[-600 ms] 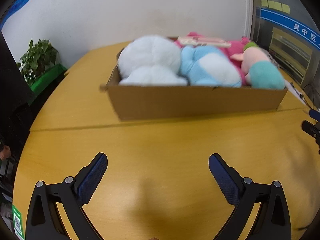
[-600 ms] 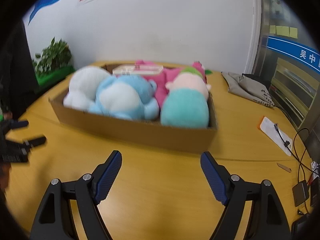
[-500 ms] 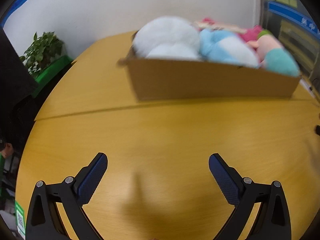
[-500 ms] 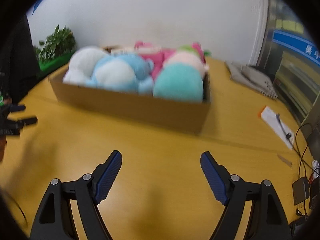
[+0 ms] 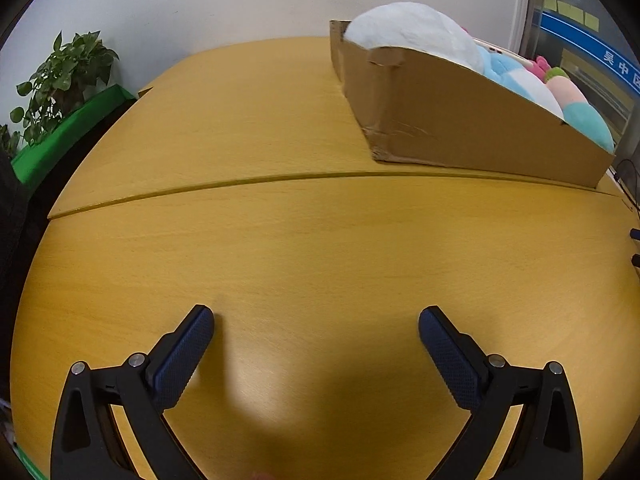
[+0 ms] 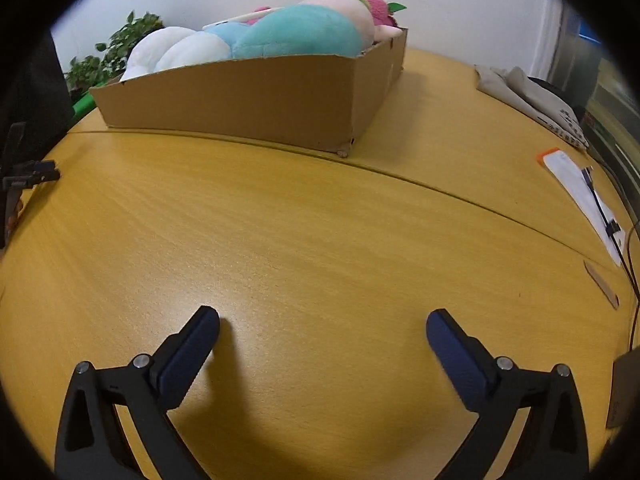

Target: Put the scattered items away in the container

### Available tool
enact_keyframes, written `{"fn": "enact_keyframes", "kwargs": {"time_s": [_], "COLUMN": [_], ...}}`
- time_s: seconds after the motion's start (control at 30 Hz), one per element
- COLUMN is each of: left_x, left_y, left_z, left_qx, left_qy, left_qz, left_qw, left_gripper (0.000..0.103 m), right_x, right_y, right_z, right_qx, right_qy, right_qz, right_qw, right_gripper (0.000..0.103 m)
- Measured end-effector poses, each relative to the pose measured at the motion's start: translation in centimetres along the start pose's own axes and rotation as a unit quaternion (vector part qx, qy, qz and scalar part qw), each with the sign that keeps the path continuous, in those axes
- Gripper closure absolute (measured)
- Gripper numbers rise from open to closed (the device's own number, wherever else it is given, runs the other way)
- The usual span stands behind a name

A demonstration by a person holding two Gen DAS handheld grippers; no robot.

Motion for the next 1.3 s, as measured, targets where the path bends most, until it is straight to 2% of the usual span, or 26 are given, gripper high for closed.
{"fn": "enact_keyframes", "kwargs": {"time_s": [0.17,0.37,0.53,0.63,0.87,1.3], "left_x": [0.0,-0.4,-0.3,-0.2,-0.9,-1.0], "left_y": [0.3,0.3,0.5,0.6,0.0,-0.1], "left_z": [0.1,1.6,2.5,2.1,1.8,1.9], "left_qx": [0.002,0.033,0.051,0.056,0.054,0.053], "left_qy": [-0.004,-0.04,-0.068,-0.079,-0.073,-0.073], "left_qz": [0.001,0.001,0.0,-0.001,-0.001,-0.002], "left_qw": [1.0,0.9987,0.9964,0.9953,0.9959,0.9959], "left_gripper": [0.0,0.0,0.0,0.0,0.0,0.0], "right_x": [-0.4,-0.5,-0.2,-0.4,-1.9,-2.0], "right_y": [-0.2,-0.2,0.2,0.1,-0.8,-0.9], "right_z": [-1.1,-1.7,-0.9,-1.2,-2.6,-2.7], "right_qx": [-0.01,-0.015,-0.053,-0.057,-0.048,-0.045], "right_qy": [0.012,0.014,0.07,0.074,0.063,0.06], "right_qz": [0.002,0.002,0.007,0.007,0.008,0.007], "right_qw": [1.0,1.0,0.996,0.996,0.997,0.997], "right_gripper": [0.0,0.0,0.0,0.0,0.0,0.0]}}
Point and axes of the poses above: each gripper's, at about its wrist camera, not at the fingertips, and y roughly against the way its jaws point, z to its left, x to its underside, the point moved 2 cm from there along -y, roughly the way its jaws point, and after that the axes turned 4 degrees about -x, right-handed, at the moved point
